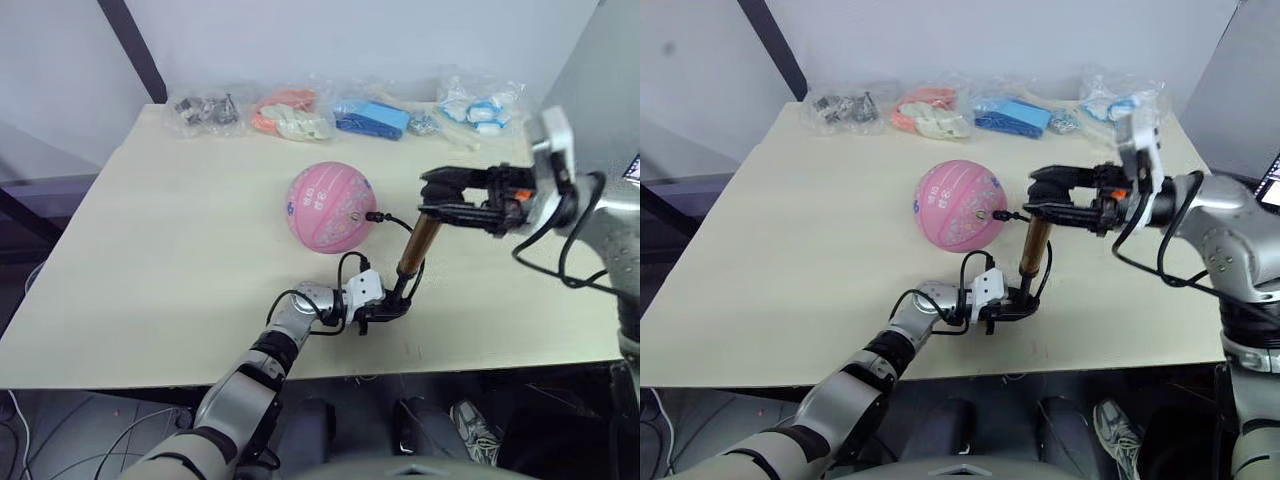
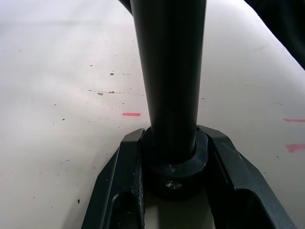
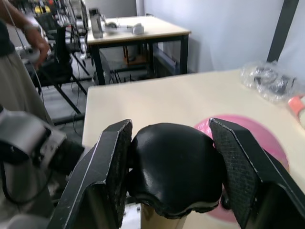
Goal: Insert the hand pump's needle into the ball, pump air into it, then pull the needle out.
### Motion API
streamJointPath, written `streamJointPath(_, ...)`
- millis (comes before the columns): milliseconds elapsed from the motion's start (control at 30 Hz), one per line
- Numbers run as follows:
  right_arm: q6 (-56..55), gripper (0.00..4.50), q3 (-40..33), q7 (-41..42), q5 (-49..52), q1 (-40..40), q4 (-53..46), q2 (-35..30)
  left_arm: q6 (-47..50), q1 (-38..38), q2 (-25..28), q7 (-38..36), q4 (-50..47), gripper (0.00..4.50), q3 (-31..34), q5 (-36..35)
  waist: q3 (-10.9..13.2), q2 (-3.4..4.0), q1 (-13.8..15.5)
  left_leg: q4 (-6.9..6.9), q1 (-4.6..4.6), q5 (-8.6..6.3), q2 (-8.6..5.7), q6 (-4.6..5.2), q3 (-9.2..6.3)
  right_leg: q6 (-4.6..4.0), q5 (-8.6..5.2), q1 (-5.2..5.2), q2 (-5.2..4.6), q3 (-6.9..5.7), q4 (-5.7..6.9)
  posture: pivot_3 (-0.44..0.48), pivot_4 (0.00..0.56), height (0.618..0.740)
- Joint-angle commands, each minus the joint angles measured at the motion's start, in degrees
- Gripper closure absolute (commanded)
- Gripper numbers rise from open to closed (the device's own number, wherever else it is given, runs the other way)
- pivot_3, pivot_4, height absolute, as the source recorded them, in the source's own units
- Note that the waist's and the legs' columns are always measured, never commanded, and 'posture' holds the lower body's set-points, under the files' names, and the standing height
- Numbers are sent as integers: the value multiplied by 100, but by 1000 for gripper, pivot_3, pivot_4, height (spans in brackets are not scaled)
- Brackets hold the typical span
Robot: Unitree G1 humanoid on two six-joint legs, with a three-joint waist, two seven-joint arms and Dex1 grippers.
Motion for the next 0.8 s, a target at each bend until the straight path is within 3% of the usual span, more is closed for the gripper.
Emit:
streamJointPath(33, -247, 2408, 442, -139, -670, 357, 280, 113, 407, 344, 237, 40, 677, 3378, -194, 442, -9, -11, -12, 0, 4, 0, 1, 0, 0, 0, 0, 3, 0, -1, 0, 0, 150, 740)
streamJointPath(367, -994, 2408, 1164, -554, -1672, 1081, 735, 638, 379, 355, 274, 13, 647, 3378, -178, 423, -42, -23, -32, -1, 9, 0, 3, 0, -2, -1, 0, 7, 1, -5, 0, 0, 150, 740)
streamJointPath(800, -1250, 2408, 1107, -654, -1699, 1379, 461, 749, 187, 364, 251, -138, 401, 3378, 63, 155, -43, -15, -73, -8, 17, -1, 11, -1, -4, -2, 0, 9, -1, -18, 0, 0, 150, 740)
